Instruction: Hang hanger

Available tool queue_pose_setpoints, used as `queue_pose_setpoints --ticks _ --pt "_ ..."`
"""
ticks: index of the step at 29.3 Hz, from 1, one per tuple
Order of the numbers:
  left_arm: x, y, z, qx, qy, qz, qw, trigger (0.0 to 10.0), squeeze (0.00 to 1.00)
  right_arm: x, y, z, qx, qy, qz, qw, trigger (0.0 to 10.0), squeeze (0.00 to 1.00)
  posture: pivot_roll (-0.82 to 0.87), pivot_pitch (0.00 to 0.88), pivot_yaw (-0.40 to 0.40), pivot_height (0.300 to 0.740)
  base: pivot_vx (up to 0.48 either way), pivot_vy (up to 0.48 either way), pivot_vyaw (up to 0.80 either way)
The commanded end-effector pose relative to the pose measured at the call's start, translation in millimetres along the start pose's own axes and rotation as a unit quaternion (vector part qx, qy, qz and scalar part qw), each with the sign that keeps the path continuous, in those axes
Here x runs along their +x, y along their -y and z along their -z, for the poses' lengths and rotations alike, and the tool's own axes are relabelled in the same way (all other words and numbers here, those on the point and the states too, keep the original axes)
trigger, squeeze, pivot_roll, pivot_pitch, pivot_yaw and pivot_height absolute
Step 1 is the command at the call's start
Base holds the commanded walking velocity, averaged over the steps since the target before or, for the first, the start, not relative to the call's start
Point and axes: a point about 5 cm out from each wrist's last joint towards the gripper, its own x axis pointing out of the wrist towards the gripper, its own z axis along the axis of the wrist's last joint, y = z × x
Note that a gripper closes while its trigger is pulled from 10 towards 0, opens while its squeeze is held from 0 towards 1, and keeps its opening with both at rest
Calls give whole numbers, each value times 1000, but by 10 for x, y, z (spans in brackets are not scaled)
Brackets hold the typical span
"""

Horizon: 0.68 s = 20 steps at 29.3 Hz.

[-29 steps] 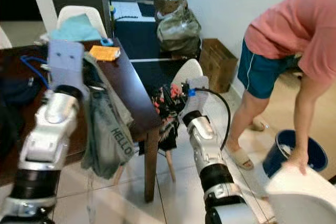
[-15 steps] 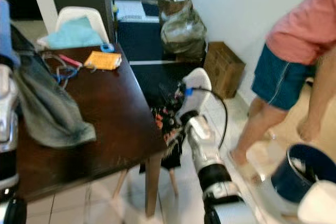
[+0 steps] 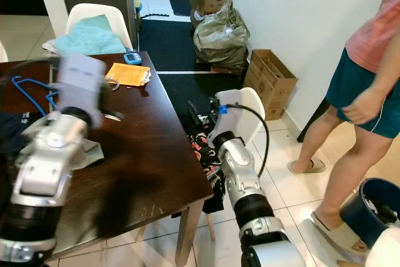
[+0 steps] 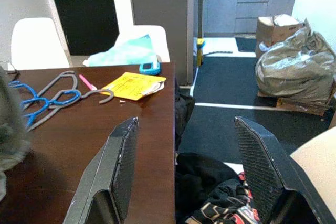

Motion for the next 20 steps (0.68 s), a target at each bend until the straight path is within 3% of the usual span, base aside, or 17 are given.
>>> queue_pose_setpoints --ticks 1,2,3,6,7,9,10,11,12,13,14,15,19,20 --pt "-20 22 -10 1 7 10 1000 10000 0 -33 62 8 1 -3 9 1000 10000 0 79 0 -132 740 0 0 0" --pt "-33 111 -98 -11 37 44 998 10000 0 -33 69 7 2 -3 10 1000 10000 0 78 0 -131 740 0 0 0" --pt "-92 245 -236 -51 77 104 990 10000 0 -29 69 3 2 -2 11 1000 10000 0 77 0 -128 740 0 0 0" --pt "-148 333 -337 -79 107 147 980 10000 0 -26 67 0 2 -2 11 1000 10000 0 76 0 -127 740 0 0 0" --pt "-222 396 -435 -123 132 190 965 10000 0 -23 61 -1 3 -1 11 1000 10000 0 76 0 -127 740 0 0 0" --pt "-222 396 -435 -123 132 190 965 10000 0 -23 61 -1 3 -1 11 1000 10000 0 76 0 -127 740 0 0 0" --pt "-278 412 -497 -160 146 216 952 10000 0 -23 51 0 4 -1 10 1000 10000 0 78 0 -128 740 0 0 0" --pt "-278 412 -497 -160 146 216 952 10000 0 -23 51 0 4 -1 10 1000 10000 0 78 0 -128 740 0 0 0" --pt "-244 341 -476 -152 138 187 961 10000 0 -25 43 5 4 -1 9 1000 10000 0 78 0 -128 740 0 0 0" --pt "-146 192 -355 -112 101 118 981 10000 0 -26 36 10 4 -1 7 1000 10000 0 81 0 -135 740 0 0 0" --pt "-146 192 -355 -112 101 118 981 10000 0 -26 36 10 4 -1 7 1000 10000 0 81 0 -135 740 0 0 0" --pt "-30 -79 -159 -36 41 2 999 10000 0 -26 31 16 4 -2 5 1000 10000 0 80 0 -134 740 0 0 0" --pt "-15 -144 -118 -18 28 -24 999 10000 0 -27 30 17 4 -3 5 1000 10000 0 80 0 -134 740 0 0 0" --pt "-12 -242 -84 -2 15 -60 998 10000 0 -26 33 14 4 -2 5 1000 10000 0 79 0 -134 740 0 0 0"
